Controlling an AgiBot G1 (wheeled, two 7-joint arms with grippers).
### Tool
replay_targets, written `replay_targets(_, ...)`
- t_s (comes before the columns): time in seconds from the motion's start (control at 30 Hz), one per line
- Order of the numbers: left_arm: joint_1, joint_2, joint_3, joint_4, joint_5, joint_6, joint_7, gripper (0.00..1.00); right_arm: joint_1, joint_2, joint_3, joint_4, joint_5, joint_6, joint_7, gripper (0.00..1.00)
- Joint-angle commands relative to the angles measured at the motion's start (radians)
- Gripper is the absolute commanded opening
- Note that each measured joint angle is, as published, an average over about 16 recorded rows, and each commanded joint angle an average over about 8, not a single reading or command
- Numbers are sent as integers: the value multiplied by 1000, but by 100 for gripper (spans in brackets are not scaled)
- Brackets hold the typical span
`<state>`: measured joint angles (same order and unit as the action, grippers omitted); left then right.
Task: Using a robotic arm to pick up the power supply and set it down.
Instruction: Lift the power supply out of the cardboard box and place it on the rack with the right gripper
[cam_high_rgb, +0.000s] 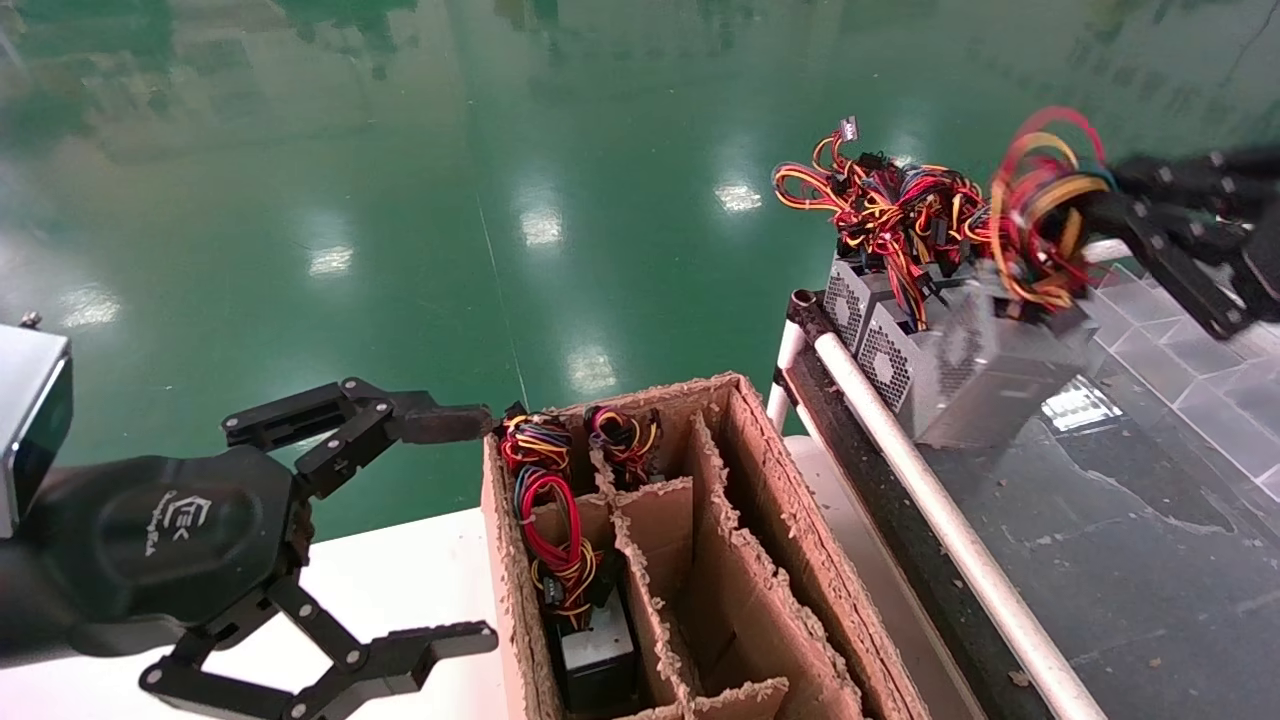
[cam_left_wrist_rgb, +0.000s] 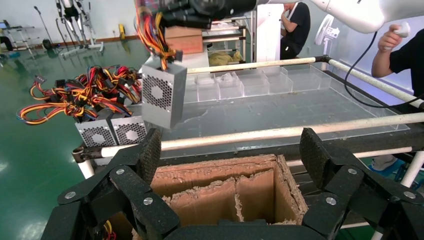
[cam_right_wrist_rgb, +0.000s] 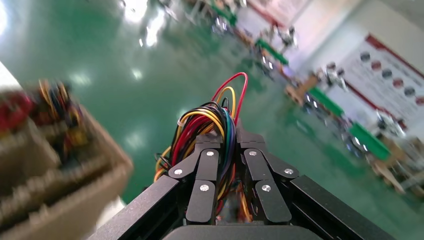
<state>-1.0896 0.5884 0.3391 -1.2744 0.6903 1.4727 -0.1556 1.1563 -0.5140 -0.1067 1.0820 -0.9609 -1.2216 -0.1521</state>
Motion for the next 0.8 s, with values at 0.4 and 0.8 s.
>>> replay_targets(0.4,0,0,0,0,0,0,0,100,-45,62,14,-159,-16,-60,-95,0)
replay_targets(0.8,0,0,1,0,0,0,0,100,-31,3,-22,-207,-46,-65,-108,0)
